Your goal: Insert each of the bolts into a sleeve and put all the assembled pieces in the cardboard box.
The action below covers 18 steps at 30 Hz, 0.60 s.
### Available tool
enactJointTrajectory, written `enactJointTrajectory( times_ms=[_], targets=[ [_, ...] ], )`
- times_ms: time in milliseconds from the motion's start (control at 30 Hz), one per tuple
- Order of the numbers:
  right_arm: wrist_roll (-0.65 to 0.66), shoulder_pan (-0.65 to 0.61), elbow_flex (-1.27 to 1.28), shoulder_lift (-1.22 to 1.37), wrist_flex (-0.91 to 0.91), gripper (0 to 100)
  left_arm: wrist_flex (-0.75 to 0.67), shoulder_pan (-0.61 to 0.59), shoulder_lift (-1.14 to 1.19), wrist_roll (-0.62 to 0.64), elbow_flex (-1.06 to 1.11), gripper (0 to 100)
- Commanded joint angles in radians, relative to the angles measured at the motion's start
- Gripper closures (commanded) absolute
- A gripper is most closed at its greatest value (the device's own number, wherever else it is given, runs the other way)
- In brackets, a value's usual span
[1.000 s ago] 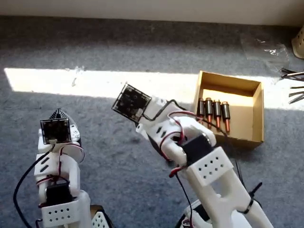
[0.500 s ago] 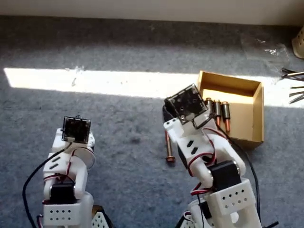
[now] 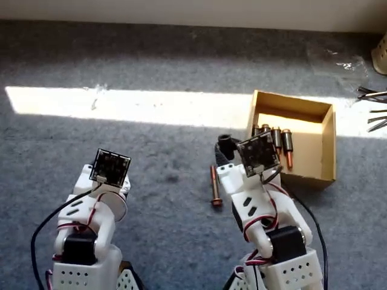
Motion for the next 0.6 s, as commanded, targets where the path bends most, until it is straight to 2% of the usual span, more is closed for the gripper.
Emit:
enactJointTrajectory(
  times_ms=[0,200,333,467,567],
  targets=[
    [-0.025,0.068,0.007,-0.091,-0.028,99.5,0.041,0.03,-0.005,-0.009,-0.102,99],
    [-0.029,0.128,0.081,-0.151,-0.027,99.5,0.044,0.145,0.067,-0.011,-0.143,99],
    [-0.032,0.143,0.097,-0.156,-0.027,99.5,0.043,0.18,0.269,-0.035,-0.255,99],
    [-0.115,0.229,0.097,-0.156,-0.027,99.5,0.04,0.272,0.509,-0.034,-0.383,99],
    [-0.127,0.266,0.099,-0.156,-0.028,99.5,0.04,0.341,0.661,-0.032,-0.473,99]
  ],
)
